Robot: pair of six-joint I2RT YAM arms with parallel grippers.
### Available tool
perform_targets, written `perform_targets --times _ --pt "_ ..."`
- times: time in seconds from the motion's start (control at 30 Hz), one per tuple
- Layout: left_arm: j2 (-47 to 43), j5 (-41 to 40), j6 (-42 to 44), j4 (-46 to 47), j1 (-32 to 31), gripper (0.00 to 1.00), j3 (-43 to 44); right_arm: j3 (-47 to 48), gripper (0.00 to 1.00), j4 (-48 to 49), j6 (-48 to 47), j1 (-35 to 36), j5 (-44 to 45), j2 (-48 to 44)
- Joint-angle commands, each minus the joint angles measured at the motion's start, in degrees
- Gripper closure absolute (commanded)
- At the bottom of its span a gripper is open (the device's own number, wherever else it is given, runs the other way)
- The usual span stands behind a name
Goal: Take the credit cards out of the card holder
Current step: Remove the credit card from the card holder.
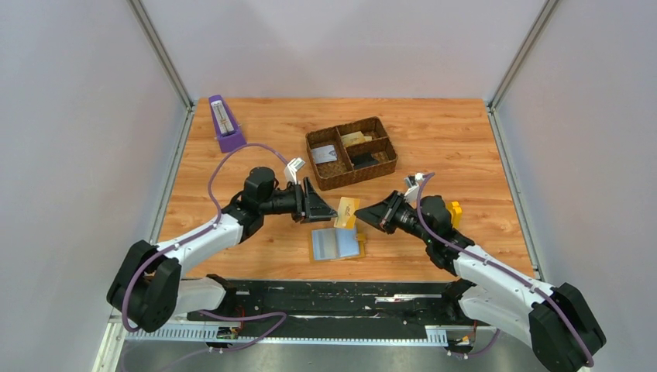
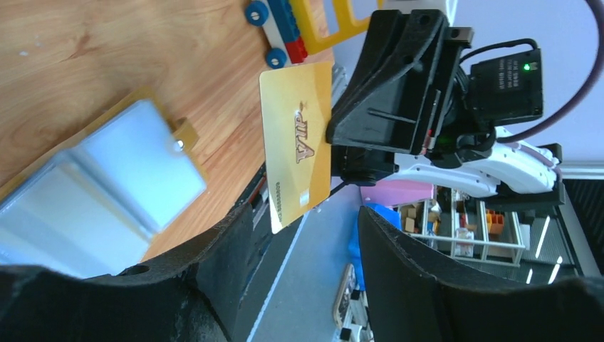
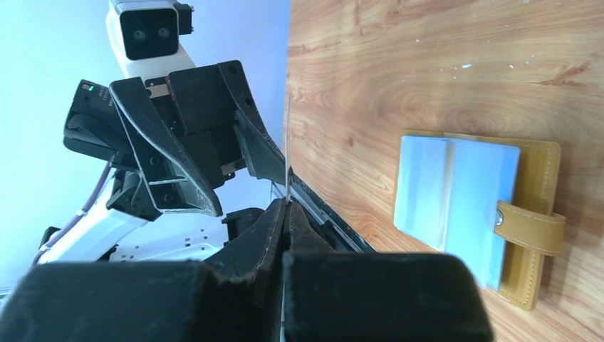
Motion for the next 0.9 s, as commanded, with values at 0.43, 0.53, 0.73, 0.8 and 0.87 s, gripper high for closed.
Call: perform_targets --times 0.43,0.53,0.73,0.8,0.87 --pt "7.4 3.7 -9.0 19.8 -2.0 0.69 -2.3 -2.3 1.0 8.9 2.5 0.4 -1.1 -1.3" --pt "8.8 4.9 -12.1 25.7 -1.9 0.89 -3.2 -2.6 0.99 10.4 2.1 0.4 -2.8 -0.5" --pt "11.2 7.9 -16.5 32.8 -1.9 1.0 -3.9 2.5 0.79 -0.2 -10.7 -0.6 -5.8 -2.1" --pt "10.7 9.0 -15.0 31.1 -1.9 1.0 -3.9 5.2 0.73 -6.6 -16.0 -2.1 -7.2 -2.8" --pt "9.8 10.0 -11.1 27.4 -1.9 1.0 -3.3 7.5 0.66 -10.0 -20.0 -5.2 -11.1 -2.8"
